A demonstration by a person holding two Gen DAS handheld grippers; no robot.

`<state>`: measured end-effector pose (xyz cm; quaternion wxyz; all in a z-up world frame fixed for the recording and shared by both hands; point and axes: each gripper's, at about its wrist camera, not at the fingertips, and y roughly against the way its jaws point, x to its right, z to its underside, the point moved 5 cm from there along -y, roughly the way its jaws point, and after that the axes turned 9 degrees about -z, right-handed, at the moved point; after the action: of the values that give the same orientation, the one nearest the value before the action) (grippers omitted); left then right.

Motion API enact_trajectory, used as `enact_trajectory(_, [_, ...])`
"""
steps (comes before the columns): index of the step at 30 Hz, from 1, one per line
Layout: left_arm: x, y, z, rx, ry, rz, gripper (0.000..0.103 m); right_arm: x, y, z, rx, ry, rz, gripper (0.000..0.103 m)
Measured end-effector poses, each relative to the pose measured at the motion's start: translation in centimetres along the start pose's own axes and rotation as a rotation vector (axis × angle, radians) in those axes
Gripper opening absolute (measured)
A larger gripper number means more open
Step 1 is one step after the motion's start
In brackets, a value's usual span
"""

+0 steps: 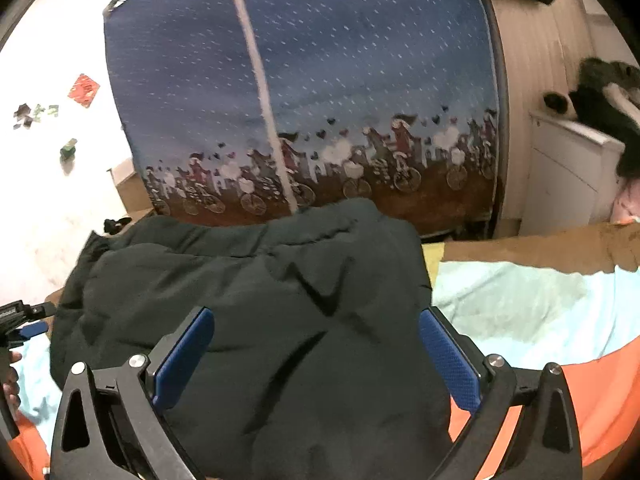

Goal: Fold large clothes
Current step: 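Lower the bundle onto the bed and open both tools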

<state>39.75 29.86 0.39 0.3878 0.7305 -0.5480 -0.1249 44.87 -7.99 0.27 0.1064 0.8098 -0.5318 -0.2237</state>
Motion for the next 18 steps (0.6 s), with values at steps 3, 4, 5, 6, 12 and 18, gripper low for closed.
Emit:
enact_trajectory(3, [1.3,1.8,0.4,0.074,-0.015,0.018,0.094,-1.3,1.1,0.0,0.021,0.025,-0.02,0.103])
enact_trajectory(4, [1.6,2.3,0.6,0.087,-0.026,0.024,0.095,-1.9,1.4,0.0,0.026,0.041,-0.024,0.103])
enact_trajectory(5, [2.1,3.0,0.8,0.104,-0.041,0.03,0.095,-2.3,1.6,0.1,0.03,0.054,-0.028,0.103])
enact_trajectory(6, [2.5,3.5,1.1,0.121,-0.056,0.031,0.096,-2.9,2.1,0.1,0.034,0.071,-0.034,0.103])
enact_trajectory(12, [4.4,6.2,2.2,0.206,-0.159,0.024,0.097,-5.4,4.1,0.1,0.066,0.131,-0.077,0.103])
enact_trajectory(18, [5.2,7.9,3.4,0.253,-0.208,0.022,0.098,-6.4,6.2,-0.3,0.1,0.109,-0.108,0.103])
